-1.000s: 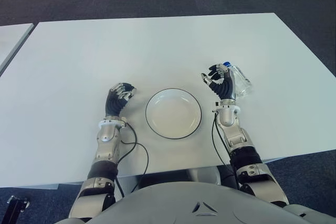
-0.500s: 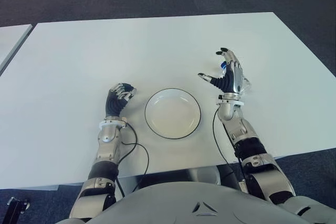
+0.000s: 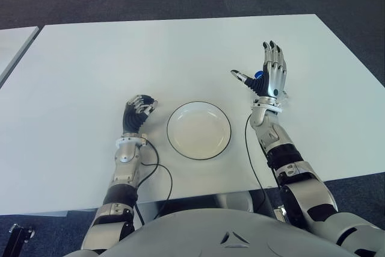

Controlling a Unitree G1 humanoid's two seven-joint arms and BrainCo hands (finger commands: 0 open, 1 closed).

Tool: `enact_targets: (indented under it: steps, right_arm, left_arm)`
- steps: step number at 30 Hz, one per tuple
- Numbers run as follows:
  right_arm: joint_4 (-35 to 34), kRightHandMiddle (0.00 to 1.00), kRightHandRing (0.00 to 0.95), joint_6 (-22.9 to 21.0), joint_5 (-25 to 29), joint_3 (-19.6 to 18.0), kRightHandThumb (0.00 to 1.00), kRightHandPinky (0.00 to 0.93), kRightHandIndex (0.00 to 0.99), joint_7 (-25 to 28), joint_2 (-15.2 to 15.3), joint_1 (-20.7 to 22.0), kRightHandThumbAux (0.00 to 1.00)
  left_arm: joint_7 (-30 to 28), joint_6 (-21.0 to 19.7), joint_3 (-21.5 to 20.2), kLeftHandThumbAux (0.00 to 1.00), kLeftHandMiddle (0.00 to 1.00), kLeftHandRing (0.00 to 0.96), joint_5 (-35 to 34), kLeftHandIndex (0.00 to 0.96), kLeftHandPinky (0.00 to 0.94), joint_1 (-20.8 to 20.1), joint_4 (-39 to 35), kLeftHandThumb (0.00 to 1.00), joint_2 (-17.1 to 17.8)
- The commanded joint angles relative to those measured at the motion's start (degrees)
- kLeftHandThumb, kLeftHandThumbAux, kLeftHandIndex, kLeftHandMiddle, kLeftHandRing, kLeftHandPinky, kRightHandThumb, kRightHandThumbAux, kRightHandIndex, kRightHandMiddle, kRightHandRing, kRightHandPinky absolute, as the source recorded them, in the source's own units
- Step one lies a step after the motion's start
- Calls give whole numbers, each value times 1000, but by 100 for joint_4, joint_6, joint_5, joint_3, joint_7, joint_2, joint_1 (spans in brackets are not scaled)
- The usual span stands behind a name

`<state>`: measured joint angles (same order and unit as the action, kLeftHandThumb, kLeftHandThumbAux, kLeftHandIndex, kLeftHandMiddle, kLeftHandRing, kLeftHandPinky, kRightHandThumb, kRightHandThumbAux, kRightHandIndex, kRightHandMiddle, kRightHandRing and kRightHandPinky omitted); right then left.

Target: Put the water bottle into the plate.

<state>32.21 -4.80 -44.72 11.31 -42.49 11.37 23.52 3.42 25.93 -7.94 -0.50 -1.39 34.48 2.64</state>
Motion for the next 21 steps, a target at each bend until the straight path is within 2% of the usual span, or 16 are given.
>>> enact_targets:
  steps: [1,7,14,18,21]
  right_arm:
    - [-110,0,0,-902,2,85,516,0,0,726,-74,105,298]
    - [170,0,0,-1512,10,194,489,0,0,1089,-57,314,255]
    - [526,0,0,-2076,88,269,505,0,0,1478,-47,568,239]
    - [726,0,0,-2245,184,257,528,0,0,1576,-48,693,244]
    - [1138,0,0,-2224,310,217,552,0,0,1549,-41,859,256]
  left_arm:
    - [98,-439,-25,720,430,413,-44,425,411,234,278,712,-100]
    - [152,-462,-45,719,434,416,-54,425,414,228,274,714,-118]
    - [146,-430,-82,719,438,420,-93,426,418,233,269,715,-136]
    - [166,-451,-85,719,437,419,-94,426,416,242,247,715,-143]
    - [196,-485,-86,720,433,414,-95,425,412,248,224,713,-149]
